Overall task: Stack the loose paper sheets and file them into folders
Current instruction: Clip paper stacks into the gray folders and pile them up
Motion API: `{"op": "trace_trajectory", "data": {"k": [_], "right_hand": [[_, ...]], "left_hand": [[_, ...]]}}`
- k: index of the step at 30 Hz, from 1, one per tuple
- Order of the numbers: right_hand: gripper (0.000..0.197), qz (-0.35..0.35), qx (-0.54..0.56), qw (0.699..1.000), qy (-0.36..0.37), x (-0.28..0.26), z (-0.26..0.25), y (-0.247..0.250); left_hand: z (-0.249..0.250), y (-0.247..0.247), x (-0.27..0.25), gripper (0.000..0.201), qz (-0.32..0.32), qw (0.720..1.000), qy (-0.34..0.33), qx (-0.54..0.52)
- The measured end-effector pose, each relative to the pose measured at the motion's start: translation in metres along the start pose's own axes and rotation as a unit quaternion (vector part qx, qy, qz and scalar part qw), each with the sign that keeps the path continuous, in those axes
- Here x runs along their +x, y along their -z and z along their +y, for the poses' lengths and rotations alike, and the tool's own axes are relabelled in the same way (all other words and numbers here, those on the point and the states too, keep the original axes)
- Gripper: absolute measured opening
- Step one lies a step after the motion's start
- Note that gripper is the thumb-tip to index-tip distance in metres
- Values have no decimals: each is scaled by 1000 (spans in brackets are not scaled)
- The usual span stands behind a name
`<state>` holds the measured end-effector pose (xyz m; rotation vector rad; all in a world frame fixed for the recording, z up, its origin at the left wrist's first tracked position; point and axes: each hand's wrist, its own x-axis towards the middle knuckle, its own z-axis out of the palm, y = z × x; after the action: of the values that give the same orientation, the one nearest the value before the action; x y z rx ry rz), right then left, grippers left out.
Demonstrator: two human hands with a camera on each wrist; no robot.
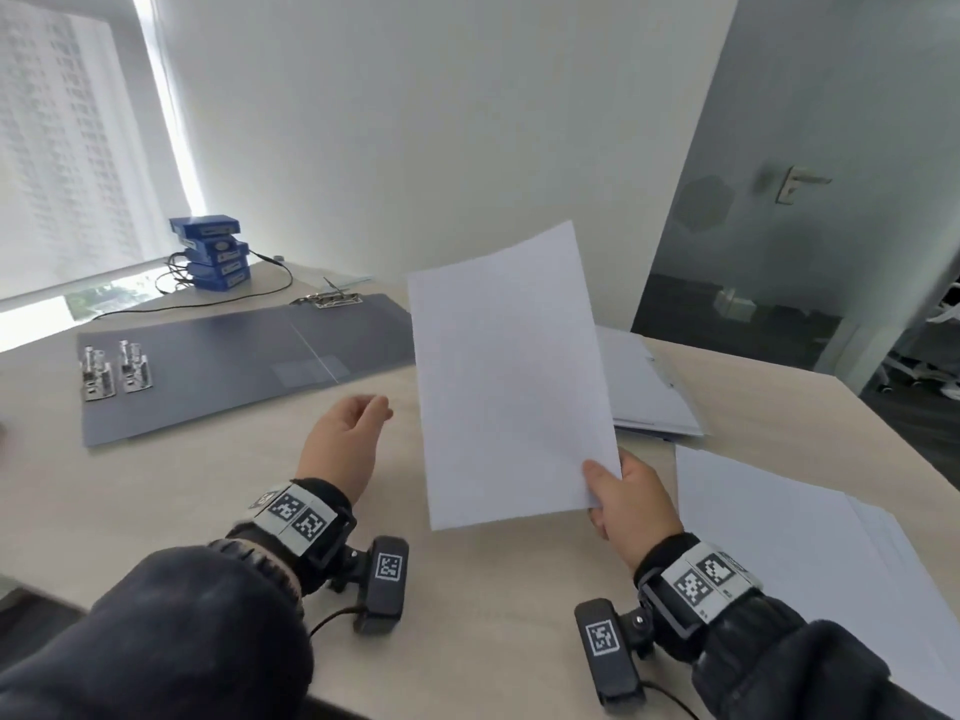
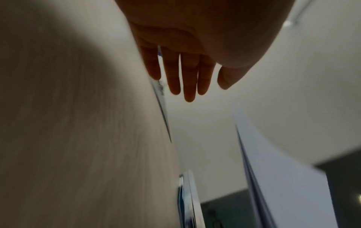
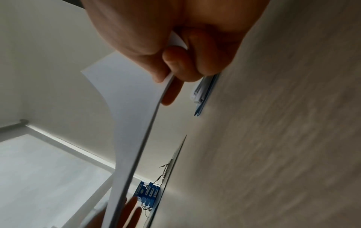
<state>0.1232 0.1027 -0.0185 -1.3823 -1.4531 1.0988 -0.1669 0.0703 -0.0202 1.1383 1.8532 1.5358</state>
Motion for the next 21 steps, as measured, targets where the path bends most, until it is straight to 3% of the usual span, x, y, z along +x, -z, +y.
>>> {"op": "trace_trajectory", "data": {"k": [3,9,11,14,17,21], "right_hand": [[15,16,17,1000,-19,9,8,-8],[18,29,20,999,-23,16,22,-13],[19,29,17,999,-18,16,24,-14],[20,28,12,999,-14,15,23,-15],[19,31,5,999,-12,16,20,-16],[18,30,4,999,-11,20,17,-21]], "left_hand": [[-16,23,24,19,50,997,25,59],[-41,41,65,27,72,990,65,98],[-43,38,77,30,92,989,113,-12],[-43,29,84,38,95,947,192,-238],[-40,23,90,47,78,915,220,-330],[-41,22,98,32,83,867,231,-433]]}}
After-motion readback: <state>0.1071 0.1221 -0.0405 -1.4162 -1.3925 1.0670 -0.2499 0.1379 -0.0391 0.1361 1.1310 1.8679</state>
